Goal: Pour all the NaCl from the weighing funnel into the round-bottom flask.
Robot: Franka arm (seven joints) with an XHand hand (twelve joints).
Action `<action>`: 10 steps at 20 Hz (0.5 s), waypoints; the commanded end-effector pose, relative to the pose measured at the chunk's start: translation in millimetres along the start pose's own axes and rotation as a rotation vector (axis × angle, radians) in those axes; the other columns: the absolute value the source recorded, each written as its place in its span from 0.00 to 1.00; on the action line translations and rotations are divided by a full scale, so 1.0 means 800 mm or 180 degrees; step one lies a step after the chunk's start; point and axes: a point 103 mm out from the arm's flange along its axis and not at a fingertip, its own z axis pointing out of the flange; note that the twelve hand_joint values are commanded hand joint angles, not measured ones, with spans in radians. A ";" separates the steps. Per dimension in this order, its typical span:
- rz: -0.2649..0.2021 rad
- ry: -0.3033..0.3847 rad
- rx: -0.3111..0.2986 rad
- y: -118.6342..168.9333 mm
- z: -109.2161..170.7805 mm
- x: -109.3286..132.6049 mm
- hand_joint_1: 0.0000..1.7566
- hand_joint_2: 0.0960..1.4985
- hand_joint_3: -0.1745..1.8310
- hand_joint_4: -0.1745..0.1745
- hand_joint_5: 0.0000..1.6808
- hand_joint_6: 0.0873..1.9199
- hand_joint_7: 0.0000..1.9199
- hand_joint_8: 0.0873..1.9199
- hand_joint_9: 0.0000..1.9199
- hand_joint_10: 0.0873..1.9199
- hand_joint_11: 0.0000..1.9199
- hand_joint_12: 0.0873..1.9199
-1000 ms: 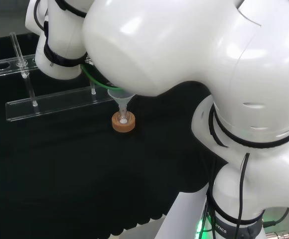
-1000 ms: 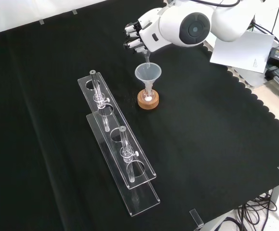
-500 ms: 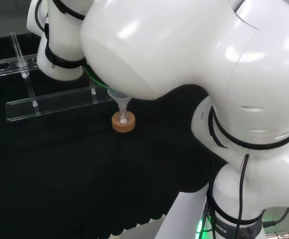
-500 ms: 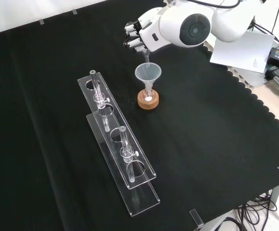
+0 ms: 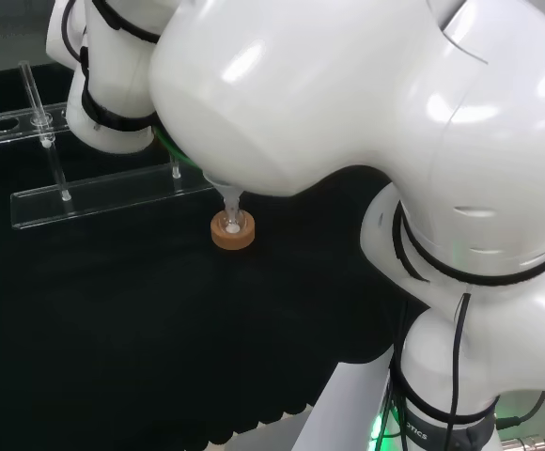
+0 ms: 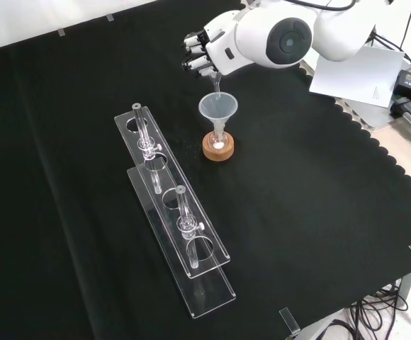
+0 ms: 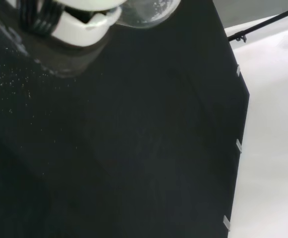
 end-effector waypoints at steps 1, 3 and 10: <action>0.0052 0.0367 -0.0036 0.000 0.006 -0.006 0.63 0.44 0.36 1.00 0.77 0.28 0.39 0.31 0.65 0.00 0.59 0.40; 0.0064 0.0522 -0.0036 0.001 0.009 -0.009 0.63 0.44 0.36 1.00 0.77 0.28 0.39 0.31 0.65 0.00 0.59 0.40; 0.0133 0.1172 -0.0094 0.002 0.025 -0.025 0.63 0.44 0.36 1.00 0.77 0.28 0.39 0.31 0.65 0.00 0.59 0.40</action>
